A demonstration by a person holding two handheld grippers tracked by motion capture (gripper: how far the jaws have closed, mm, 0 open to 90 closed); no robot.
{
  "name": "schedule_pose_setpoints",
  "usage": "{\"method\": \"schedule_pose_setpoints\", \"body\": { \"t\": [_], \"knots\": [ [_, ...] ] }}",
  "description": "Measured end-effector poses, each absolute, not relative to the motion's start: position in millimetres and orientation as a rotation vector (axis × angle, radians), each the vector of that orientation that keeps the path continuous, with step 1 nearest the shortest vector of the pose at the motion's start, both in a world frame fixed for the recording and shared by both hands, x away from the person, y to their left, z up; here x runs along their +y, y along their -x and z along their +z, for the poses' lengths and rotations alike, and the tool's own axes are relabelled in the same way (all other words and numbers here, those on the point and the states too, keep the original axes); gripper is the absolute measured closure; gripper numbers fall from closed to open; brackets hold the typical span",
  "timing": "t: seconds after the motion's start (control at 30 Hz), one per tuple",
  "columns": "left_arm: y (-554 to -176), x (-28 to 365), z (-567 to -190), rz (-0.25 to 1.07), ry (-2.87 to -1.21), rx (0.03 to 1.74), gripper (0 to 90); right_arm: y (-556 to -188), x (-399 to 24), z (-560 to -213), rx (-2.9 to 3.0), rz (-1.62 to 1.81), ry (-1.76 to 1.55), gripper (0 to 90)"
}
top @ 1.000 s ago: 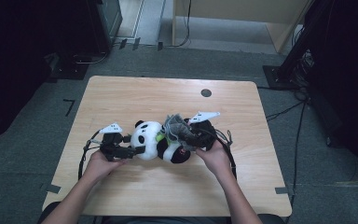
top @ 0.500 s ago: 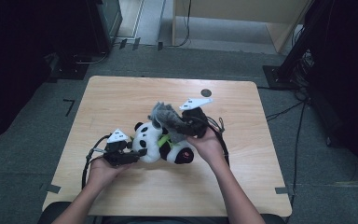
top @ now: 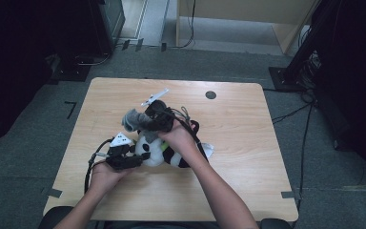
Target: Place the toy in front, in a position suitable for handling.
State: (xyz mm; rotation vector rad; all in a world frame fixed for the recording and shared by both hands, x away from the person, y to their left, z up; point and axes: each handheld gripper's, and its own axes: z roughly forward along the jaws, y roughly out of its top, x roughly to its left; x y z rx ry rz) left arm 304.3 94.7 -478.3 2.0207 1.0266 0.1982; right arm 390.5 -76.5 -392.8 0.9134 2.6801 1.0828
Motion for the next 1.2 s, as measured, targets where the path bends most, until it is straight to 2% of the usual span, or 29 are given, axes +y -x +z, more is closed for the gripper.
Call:
{"method": "schedule_pose_setpoints", "body": {
  "t": [0.1, 0.37, 1.0, 1.2],
  "knots": [
    [-306, 95, -480, 0.184, -2.021, 1.046, 46.0, -392, -66, -410, 2.722, 1.022, -0.91, 76.5],
    [-308, 96, -481, 0.165, -1.989, 1.039, 50.2, -401, -79, -415, 2.698, 1.014, -0.954, 76.7],
    [-312, 95, -482, 0.14, -1.976, 1.026, 49.6, -417, -135, -418, 2.584, 0.89, -1.12, 76.2],
    [-312, 98, -483, 0.123, -1.96, 1.023, 47.7, -420, -132, -420, 2.596, 0.866, -1.1, 75.8]
  ]
}}
